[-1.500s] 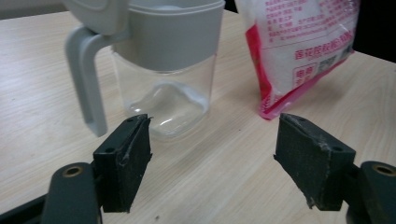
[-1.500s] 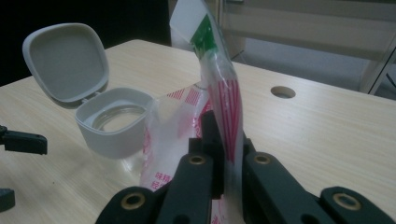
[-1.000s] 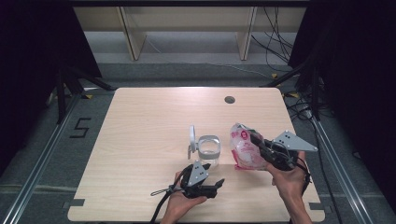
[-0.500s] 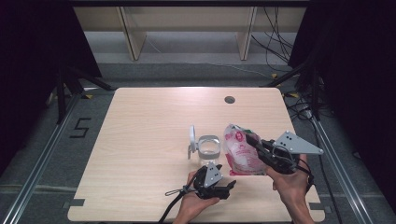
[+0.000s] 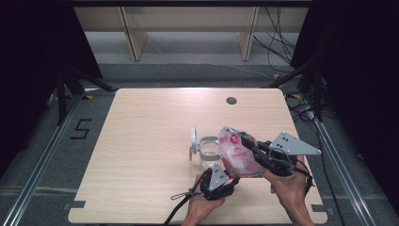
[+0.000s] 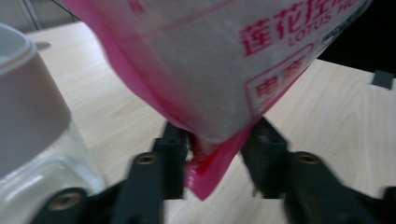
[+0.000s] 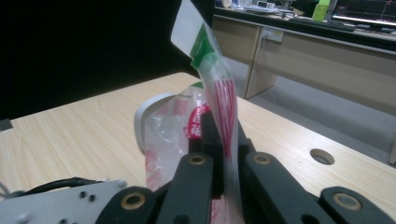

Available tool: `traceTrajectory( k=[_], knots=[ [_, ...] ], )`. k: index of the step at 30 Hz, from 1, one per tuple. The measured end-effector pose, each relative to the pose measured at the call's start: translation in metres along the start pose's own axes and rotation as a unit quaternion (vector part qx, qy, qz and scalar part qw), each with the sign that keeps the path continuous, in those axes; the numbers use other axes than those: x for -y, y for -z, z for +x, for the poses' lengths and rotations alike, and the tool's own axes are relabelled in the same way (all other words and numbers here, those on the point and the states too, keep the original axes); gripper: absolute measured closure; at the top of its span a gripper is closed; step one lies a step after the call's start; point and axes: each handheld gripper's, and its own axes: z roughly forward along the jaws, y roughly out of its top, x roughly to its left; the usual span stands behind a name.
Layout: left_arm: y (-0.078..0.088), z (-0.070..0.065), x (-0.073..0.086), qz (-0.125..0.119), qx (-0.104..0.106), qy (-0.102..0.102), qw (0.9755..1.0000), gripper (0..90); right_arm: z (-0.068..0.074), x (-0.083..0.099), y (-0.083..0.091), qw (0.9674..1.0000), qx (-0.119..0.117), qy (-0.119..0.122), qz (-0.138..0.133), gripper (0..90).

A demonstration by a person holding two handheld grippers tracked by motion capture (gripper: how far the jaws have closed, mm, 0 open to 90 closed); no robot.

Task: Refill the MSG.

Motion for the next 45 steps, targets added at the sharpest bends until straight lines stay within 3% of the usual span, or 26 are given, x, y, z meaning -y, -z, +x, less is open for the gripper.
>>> traceTrajectory(
  k=[2, 4, 8, 10, 13, 16, 17, 19, 20, 21, 24, 25, 27, 31, 33, 36, 38, 39, 42, 45],
  knots=[
    [0.0, -0.001, 0.0, 0.001, 0.002, -0.001, 1.0, 68.5, -0.001, 0.0, 0.0, 0.9999, -0.003, -0.015, 0.004, 90.0],
    [-0.001, -0.003, 0.0, -0.003, -0.002, 0.003, 1.0, 69.4, -0.004, 0.0, -0.001, 1.0, 0.006, -0.003, -0.008, 90.0],
    [-0.003, -0.003, 0.0, -0.001, 0.001, 0.007, 1.0, 70.8, -0.006, 0.0, -0.006, 0.9999, 0.009, -0.005, -0.007, 90.0],
    [-0.005, -0.002, 0.0, 0.002, 0.0, 0.011, 0.9999, 71.4, -0.004, 0.0, -0.01, 0.9996, 0.006, -0.026, -0.006, 90.0],
    [-0.007, -0.003, 0.0, 0.002, 0.0, 0.012, 0.9999, 71.6, -0.007, -0.001, -0.015, 0.9998, 0.007, -0.018, -0.004, 90.0],
    [-0.01, -0.004, 0.0, -0.005, 0.005, 0.024, 0.9997, 72.3, -0.01, -0.001, -0.02, 0.9994, 0.014, -0.032, -0.004, 90.0],
    [-0.011, -0.005, -0.001, -0.003, 0.001, 0.029, 0.9996, 72.3, -0.013, -0.001, -0.021, 0.9997, 0.013, -0.02, -0.007, 90.0],
    [-0.014, -0.004, -0.001, -0.011, 0.01, 0.038, 0.9992, 72.4, -0.014, -0.002, -0.025, 0.9995, 0.007, -0.032, -0.003, 90.0],
    [-0.014, -0.004, -0.001, -0.012, 0.01, 0.036, 0.9992, 72.5, -0.016, -0.003, -0.026, 0.9996, 0.016, -0.023, -0.005, 90.0],
    [-0.014, -0.005, -0.002, -0.006, 0.005, 0.035, 0.9994, 72.5, -0.015, -0.003, -0.027, 0.9993, 0.015, -0.034, -0.003, 90.0],
    [-0.016, -0.005, -0.004, -0.012, 0.01, 0.04, 0.9991, 73.0, -0.019, -0.005, -0.031, 0.9994, 0.012, -0.033, -0.007, 90.0],
    [-0.017, -0.006, -0.005, -0.013, 0.021, 0.046, 0.9986, 73.0, -0.018, -0.005, -0.033, 0.999, 0.014, -0.04, -0.012, 90.0],
    [-0.019, -0.005, -0.005, -0.02, 0.021, 0.049, 0.9984, 73.2, -0.019, -0.007, -0.035, 0.9995, 0.009, -0.03, -0.004, 90.0],
    [-0.02, -0.007, -0.005, -0.022, 0.02, 0.057, 0.9979, 73.3, -0.019, -0.008, -0.04, 0.9992, 0.008, -0.039, -0.005, 90.0],
    [-0.021, -0.007, -0.006, -0.022, 0.018, 0.06, 0.9978, 73.3, -0.02, -0.009, -0.042, 0.9995, 0.006, -0.032, 0.002, 90.0],
    [-0.023, -0.008, -0.006, -0.028, 0.024, 0.059, 0.9976, 73.4, -0.018, -0.01, -0.045, 0.9991, 0.021, -0.035, 0.006, 90.0],
    [-0.024, -0.009, -0.005, -0.029, 0.026, 0.066, 0.997, 73.5, -0.02, -0.01, -0.048, 0.9996, 0.013, -0.025, 0.004, 90.0],
    [-0.025, -0.008, -0.005, -0.031, 0.026, 0.066, 0.997, 73.5, -0.019, -0.01, -0.049, 0.9992, 0.015, -0.038, 0.003, 90.0],
    [-0.024, -0.008, -0.005, -0.029, 0.023, 0.066, 0.9971, 73.6, -0.022, -0.01, -0.051, 0.9996, 0.009, -0.026, 0.006, 90.0],
    [-0.026, -0.007, -0.005, -0.034, 0.029, 0.069, 0.9966, 73.6, -0.021, -0.011, -0.053, 0.9991, 0.015, -0.039, 0.008, 90.0]
  ],
)
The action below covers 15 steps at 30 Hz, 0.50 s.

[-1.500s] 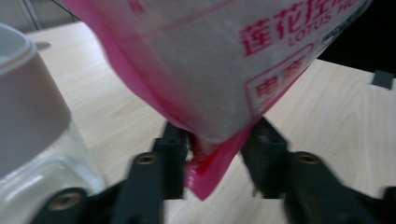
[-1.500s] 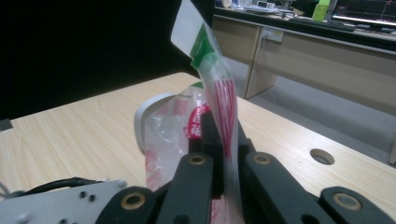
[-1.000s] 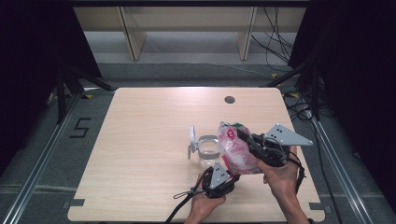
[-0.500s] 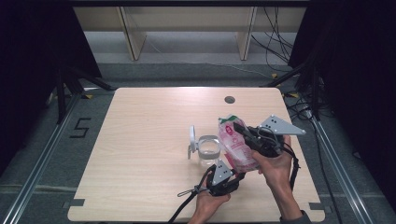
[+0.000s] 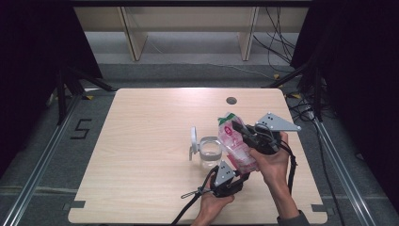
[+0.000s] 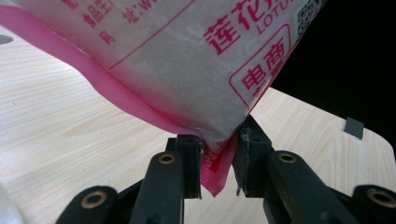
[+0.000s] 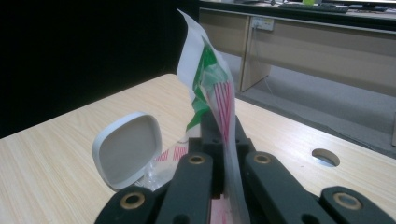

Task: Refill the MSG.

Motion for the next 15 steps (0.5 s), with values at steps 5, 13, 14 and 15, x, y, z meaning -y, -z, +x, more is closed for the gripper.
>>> traceTrajectory(
  k=[5, 13, 14, 15],
  knots=[
    [-0.001, -0.002, -0.001, -0.002, -0.004, 0.008, 1.0, 73.6, 0.002, -0.003, -0.004, 0.9999, 0.001, 0.005, 0.011, 90.0],
    [-0.006, -0.003, -0.001, -0.012, 0.002, 0.008, 0.9999, 73.9, 0.005, -0.005, -0.013, 0.9994, 0.005, 0.02, 0.026, 90.0],
    [-0.006, -0.004, -0.002, -0.013, 0.002, 0.01, 0.9999, 73.9, 0.006, -0.005, -0.014, 0.9995, 0.004, 0.018, 0.026, 90.0],
    [-0.007, -0.003, -0.002, -0.015, 0.004, 0.01, 0.9998, 74.0, 0.008, -0.005, -0.014, 0.9994, 0.009, 0.016, 0.031, 90.0]
  ],
)
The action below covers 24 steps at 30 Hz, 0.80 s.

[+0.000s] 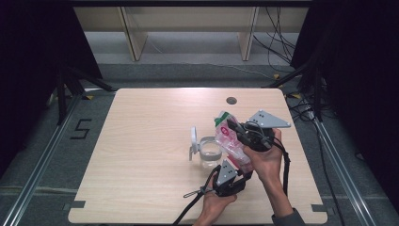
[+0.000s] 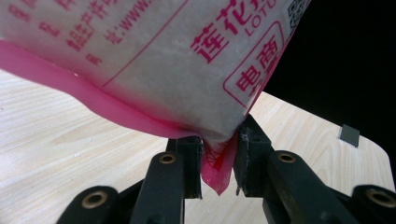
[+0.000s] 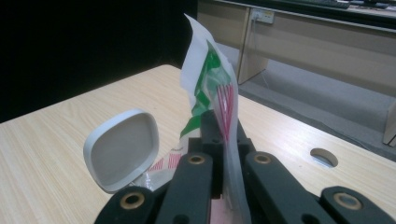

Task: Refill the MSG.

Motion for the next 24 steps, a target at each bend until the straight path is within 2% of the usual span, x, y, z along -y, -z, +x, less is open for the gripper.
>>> traceTrajectory(
  k=[1, 3, 4, 5, 6, 7, 8, 9, 10, 12, 13, 14, 16, 17, 19, 20, 24],
  knots=[
    [-0.001, 0.0, 0.0, -0.001, 0.002, -0.001, 1.0, 74.0, 0.0, -0.001, -0.001, 1.0, -0.001, 0.009, -0.001, 90.0],
    [0.0, 0.0, -0.001, 0.001, 0.002, -0.001, 1.0, 74.1, 0.004, -0.001, -0.003, 1.0, 0.003, 0.002, 0.005, 90.0],
    [0.0, 0.0, -0.001, 0.0, 0.002, -0.001, 1.0, 74.1, 0.004, -0.002, -0.004, 0.9999, -0.001, 0.01, 0.007, 90.0],
    [-0.001, 0.001, 0.0, -0.004, 0.003, 0.003, 1.0, 74.2, 0.007, -0.002, -0.005, 0.9999, -0.004, -0.004, 0.01, 90.0],
    [-0.001, 0.001, 0.0, -0.003, 0.0, 0.004, 1.0, 74.3, 0.007, -0.002, -0.007, 0.9999, -0.001, 0.008, 0.007, 90.0],
    [-0.001, 0.001, 0.0, -0.003, 0.0, 0.004, 1.0, 74.3, 0.008, -0.003, -0.008, 0.9999, -0.007, 0.008, 0.013, 90.0],
    [0.0, 0.001, 0.0, -0.002, 0.001, 0.004, 1.0, 74.4, 0.009, -0.003, -0.009, 0.9998, -0.005, 0.013, 0.017, 90.0],
    [-0.001, 0.001, 0.0, -0.003, 0.001, 0.005, 1.0, 74.4, 0.009, -0.003, -0.012, 0.9997, -0.007, 0.02, 0.009, 90.0],
    [-0.001, 0.001, 0.0, -0.004, 0.001, 0.005, 1.0, 74.5, 0.01, -0.004, -0.011, 0.9996, -0.002, 0.024, 0.016, 90.0],
    [-0.002, 0.001, -0.001, -0.004, 0.003, 0.006, 1.0, 74.6, 0.013, -0.004, -0.014, 0.9996, -0.002, 0.022, 0.016, 90.0],
    [-0.002, 0.001, -0.001, -0.003, 0.002, 0.004, 1.0, 74.7, 0.012, -0.005, -0.015, 0.9992, -0.001, 0.037, 0.019, 90.0],
    [-0.002, 0.001, -0.002, -0.003, 0.001, 0.003, 1.0, 74.7, 0.012, -0.005, -0.016, 0.9992, 0.004, 0.036, 0.014, 90.0],
    [-0.003, 0.001, -0.002, -0.006, 0.005, 0.004, 1.0, 74.8, 0.014, -0.005, -0.017, 0.9993, -0.004, 0.029, 0.023, 90.0],
    [-0.004, 0.001, -0.002, -0.007, 0.004, 0.007, 0.9999, 74.8, 0.014, -0.006, -0.017, 0.999, -0.002, 0.04, 0.02, 90.0],
    [-0.005, 0.0, -0.002, -0.006, 0.006, 0.005, 1.0, 75.0, 0.015, -0.006, -0.019, 0.999, 0.006, 0.038, 0.022, 90.0],
    [-0.005, -0.001, -0.003, -0.006, 0.006, 0.004, 1.0, 75.1, 0.016, -0.006, -0.02, 0.999, -0.003, 0.038, 0.024, 90.0],
    [-0.007, -0.001, -0.003, -0.006, 0.01, 0.008, 0.9999, 75.3, 0.017, -0.006, -0.021, 0.9988, -0.002, 0.038, 0.032, 90.0]
  ],
)
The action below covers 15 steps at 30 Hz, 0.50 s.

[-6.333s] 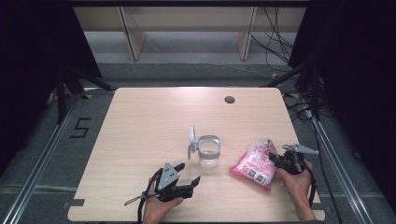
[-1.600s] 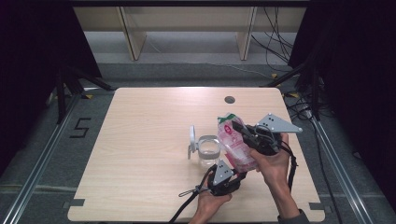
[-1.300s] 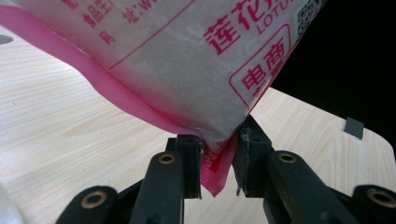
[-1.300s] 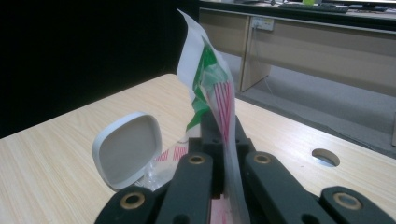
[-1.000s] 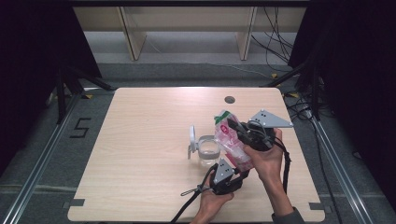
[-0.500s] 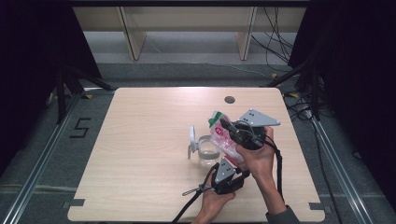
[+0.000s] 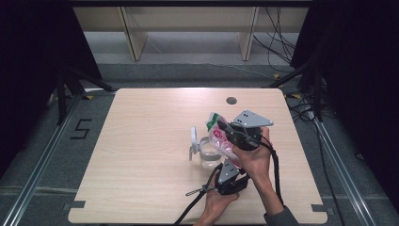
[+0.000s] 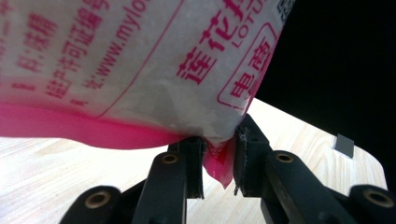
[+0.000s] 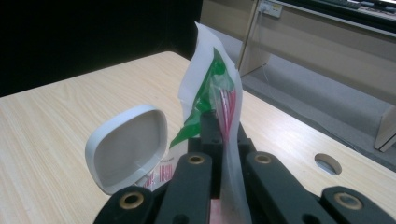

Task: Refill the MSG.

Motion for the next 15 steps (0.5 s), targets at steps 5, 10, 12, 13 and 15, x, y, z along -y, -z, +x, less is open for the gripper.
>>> traceTrajectory(
  k=[5, 10, 12, 13, 15],
  knots=[
    [-0.002, 0.0005, -0.0007, -0.004, 0.005, 0.002, 1.0, 75.4, -0.0001, -0.0005, -0.0015, 1.0, 0.005, 0.006, 0.0, 90.0],
    [-0.0031, 0.0001, -0.0017, -0.004, 0.004, 0.002, 1.0, 75.5, 0.0008, -0.0012, -0.0032, 1.0, 0.006, 0.005, 0.005, 90.0],
    [-0.0036, -0.0002, -0.0024, -0.003, 0.005, 0.001, 1.0, 75.6, 0.0002, -0.0014, -0.0041, 0.9998, 0.014, 0.01, -0.001, 90.0],
    [-0.0036, -0.0006, -0.0027, -0.003, 0.003, 0.0, 1.0, 75.6, -0.0002, -0.0015, -0.0046, 0.9998, 0.014, 0.014, -0.003, 90.0],
    [-0.0047, -0.0007, -0.0028, -0.005, 0.006, 0.002, 1.0, 75.7, -0.0005, -0.0018, -0.005, 0.9997, 0.014, 0.018, -0.002, 90.0]
  ],
)
